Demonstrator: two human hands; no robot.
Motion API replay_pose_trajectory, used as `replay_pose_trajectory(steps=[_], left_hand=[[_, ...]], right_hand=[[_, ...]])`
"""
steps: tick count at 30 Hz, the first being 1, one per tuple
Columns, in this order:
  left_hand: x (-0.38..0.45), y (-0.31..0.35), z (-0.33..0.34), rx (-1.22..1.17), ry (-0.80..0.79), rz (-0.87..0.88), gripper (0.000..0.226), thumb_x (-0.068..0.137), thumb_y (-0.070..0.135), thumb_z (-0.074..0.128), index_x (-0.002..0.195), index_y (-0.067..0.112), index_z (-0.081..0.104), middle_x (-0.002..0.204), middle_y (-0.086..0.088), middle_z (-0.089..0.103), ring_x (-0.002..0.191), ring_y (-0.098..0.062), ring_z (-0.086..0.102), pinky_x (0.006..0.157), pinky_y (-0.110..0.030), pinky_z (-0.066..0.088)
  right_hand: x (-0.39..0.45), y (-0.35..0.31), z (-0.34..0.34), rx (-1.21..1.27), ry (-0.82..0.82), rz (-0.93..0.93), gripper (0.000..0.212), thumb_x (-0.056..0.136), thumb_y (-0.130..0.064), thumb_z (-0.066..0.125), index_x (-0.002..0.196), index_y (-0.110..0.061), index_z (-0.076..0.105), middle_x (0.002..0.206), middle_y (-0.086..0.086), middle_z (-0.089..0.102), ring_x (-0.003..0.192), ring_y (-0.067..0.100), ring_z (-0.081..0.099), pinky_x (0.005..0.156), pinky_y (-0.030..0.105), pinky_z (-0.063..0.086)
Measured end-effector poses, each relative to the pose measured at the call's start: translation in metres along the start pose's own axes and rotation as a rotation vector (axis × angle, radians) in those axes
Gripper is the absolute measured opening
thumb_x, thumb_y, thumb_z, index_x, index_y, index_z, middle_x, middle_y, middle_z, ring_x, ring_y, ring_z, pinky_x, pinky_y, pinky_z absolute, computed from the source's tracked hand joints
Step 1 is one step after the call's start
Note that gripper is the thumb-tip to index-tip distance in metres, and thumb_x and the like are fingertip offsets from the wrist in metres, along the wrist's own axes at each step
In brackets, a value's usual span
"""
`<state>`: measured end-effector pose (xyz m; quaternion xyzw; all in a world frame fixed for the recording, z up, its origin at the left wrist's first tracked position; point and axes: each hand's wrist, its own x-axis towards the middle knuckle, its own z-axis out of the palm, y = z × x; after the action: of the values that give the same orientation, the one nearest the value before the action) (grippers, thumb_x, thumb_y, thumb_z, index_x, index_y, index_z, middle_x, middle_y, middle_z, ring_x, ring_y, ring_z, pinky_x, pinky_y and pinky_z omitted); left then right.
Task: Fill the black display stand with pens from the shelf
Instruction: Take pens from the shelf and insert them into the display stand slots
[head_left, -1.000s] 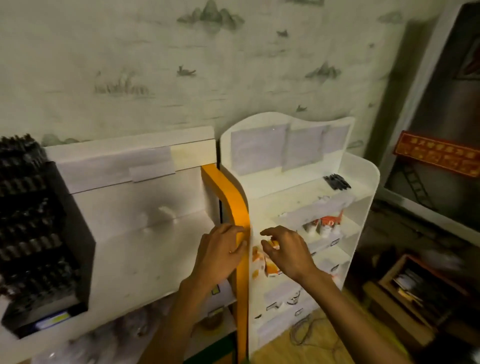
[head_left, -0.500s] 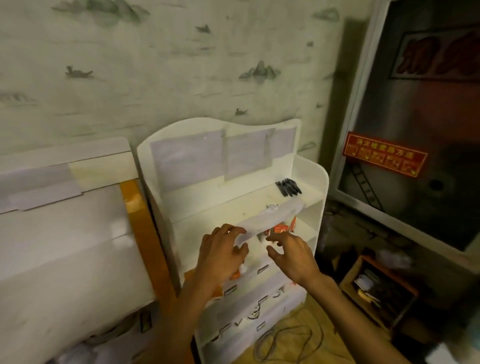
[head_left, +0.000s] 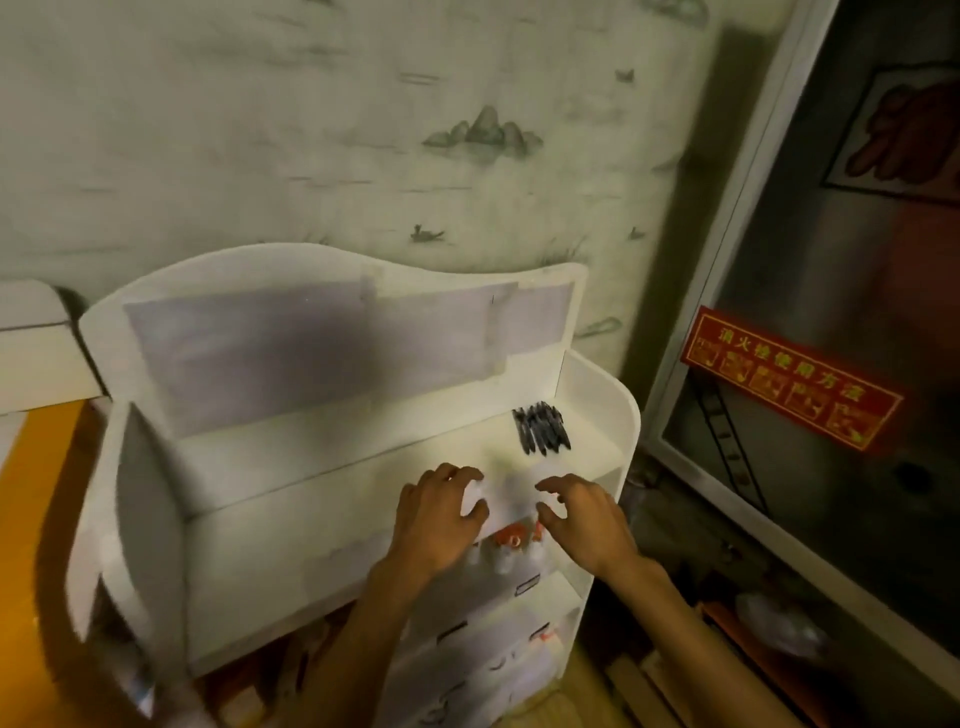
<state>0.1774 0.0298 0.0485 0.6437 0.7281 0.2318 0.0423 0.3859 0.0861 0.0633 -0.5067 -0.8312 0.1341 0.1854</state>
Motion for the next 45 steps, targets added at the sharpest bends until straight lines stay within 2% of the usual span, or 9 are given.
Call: replay_pose_trajectory(steps=[5,11,15,18,20,26,32,39,45], left_hand=[[0.055,0.015,0.029,-0.011,-0.018,-0.069,0.038,0.093,0.054,0.05,0.129,0.04,0.053,0.131,0.011,0.06,0.117,-0.013,0.055,0.097,-0.027,0.036],[0.107,0.024,0.073,-0.122,-0.039,-0.163,0.031,0.089,0.056,0.05,0.117,0.043,0.056,0.116,0.015,0.062,0.104,-0.01,0.057,0.095,-0.033,0.046],[0.142,0.034,0.11,-0.152,-0.032,-0.294,0.026,0.087,0.058,0.055,0.109,0.044,0.057,0.106,0.017,0.062,0.09,-0.003,0.056,0.085,-0.03,0.051],[0.171,0.046,0.133,-0.16,-0.027,-0.411,0.028,0.083,0.063,0.054,0.104,0.044,0.057,0.1,0.017,0.062,0.081,0.0,0.053,0.07,-0.023,0.045],[0.192,0.054,0.15,-0.2,-0.03,-0.488,0.034,0.082,0.065,0.053,0.104,0.04,0.059,0.099,0.013,0.064,0.08,-0.003,0.054,0.067,-0.023,0.044],[0.248,0.072,0.195,-0.141,-0.07,-0.741,0.063,0.085,0.066,0.053,0.127,0.02,0.055,0.123,-0.004,0.058,0.11,-0.023,0.058,0.09,-0.037,0.047],[0.273,0.079,0.22,-0.007,-0.13,-0.796,0.08,0.083,0.073,0.051,0.137,0.014,0.043,0.136,-0.009,0.046,0.125,-0.029,0.044,0.101,-0.044,0.04],[0.285,0.076,0.22,0.016,-0.108,-0.794,0.068,0.085,0.059,0.054,0.134,0.012,0.047,0.132,-0.009,0.047,0.123,-0.028,0.044,0.102,-0.044,0.04],[0.295,0.071,0.221,-0.008,-0.137,-0.817,0.075,0.077,0.059,0.066,0.131,0.01,0.046,0.13,-0.01,0.05,0.12,-0.028,0.048,0.099,-0.041,0.045]], right_hand=[[0.057,0.036,-0.002,0.03,0.003,-0.001,0.033,0.095,-0.037,0.061,0.127,-0.031,0.063,0.13,-0.006,0.064,0.112,0.015,0.062,0.096,0.029,0.05],[0.119,0.089,0.004,0.102,-0.054,-0.024,0.033,0.094,-0.03,0.063,0.126,-0.022,0.065,0.127,-0.001,0.065,0.11,0.019,0.062,0.097,0.029,0.049],[0.157,0.126,0.014,0.103,-0.074,-0.058,0.026,0.093,-0.027,0.065,0.118,-0.021,0.069,0.118,-0.002,0.068,0.103,0.017,0.063,0.091,0.02,0.044],[0.187,0.152,0.015,0.121,-0.095,-0.086,0.02,0.092,-0.026,0.066,0.112,-0.023,0.07,0.111,-0.003,0.07,0.091,0.009,0.061,0.085,0.01,0.04],[0.207,0.166,0.013,0.125,-0.113,-0.12,0.016,0.092,-0.023,0.066,0.107,-0.021,0.071,0.104,-0.002,0.07,0.081,0.005,0.057,0.072,0.002,0.037],[0.251,0.202,0.013,0.171,-0.134,-0.219,0.019,0.094,-0.02,0.063,0.11,-0.013,0.071,0.102,0.003,0.068,0.091,0.015,0.063,0.08,0.017,0.046],[0.274,0.221,0.018,0.247,-0.128,-0.277,0.022,0.095,-0.016,0.06,0.116,-0.015,0.067,0.108,0.003,0.066,0.097,0.012,0.061,0.087,0.015,0.044],[0.289,0.232,0.03,0.273,-0.174,-0.3,0.026,0.096,-0.018,0.06,0.121,-0.016,0.065,0.115,0.002,0.065,0.102,0.011,0.06,0.087,0.011,0.04],[0.295,0.235,0.037,0.282,-0.182,-0.287,0.031,0.097,-0.018,0.058,0.127,-0.016,0.061,0.122,0.0,0.063,0.109,0.011,0.058,0.09,0.01,0.038]])
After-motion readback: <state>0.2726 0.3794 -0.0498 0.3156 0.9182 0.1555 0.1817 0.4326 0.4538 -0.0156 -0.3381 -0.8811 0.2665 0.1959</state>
